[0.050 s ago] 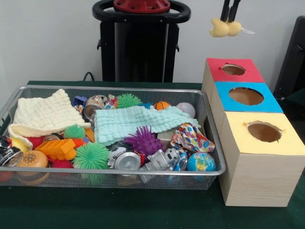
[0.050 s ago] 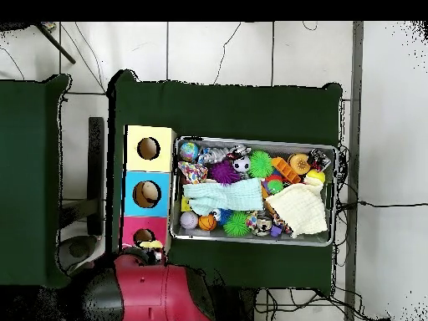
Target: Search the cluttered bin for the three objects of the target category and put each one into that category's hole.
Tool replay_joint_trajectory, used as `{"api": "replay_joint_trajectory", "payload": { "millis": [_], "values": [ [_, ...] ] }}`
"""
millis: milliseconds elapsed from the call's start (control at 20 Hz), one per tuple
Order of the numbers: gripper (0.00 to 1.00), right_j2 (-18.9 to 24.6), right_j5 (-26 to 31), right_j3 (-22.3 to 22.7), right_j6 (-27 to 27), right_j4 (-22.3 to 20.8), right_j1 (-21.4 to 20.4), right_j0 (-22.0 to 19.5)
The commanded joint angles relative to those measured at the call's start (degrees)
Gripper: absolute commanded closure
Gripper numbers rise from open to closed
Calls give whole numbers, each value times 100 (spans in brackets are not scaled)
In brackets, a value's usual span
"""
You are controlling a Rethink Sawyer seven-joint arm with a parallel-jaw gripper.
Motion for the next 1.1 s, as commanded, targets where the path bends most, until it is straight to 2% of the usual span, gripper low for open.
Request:
{"api": "replay_joint_trajectory", "payload": {
  "millis": [50,400,1100],
  "values": [
    [100,65,-538,292,1322,111,507,-107],
    [100,124,-1123,331,1315,129,942,-161],
    [100,36,-1416,240,1357,154,1303,-20]
  ]
}}
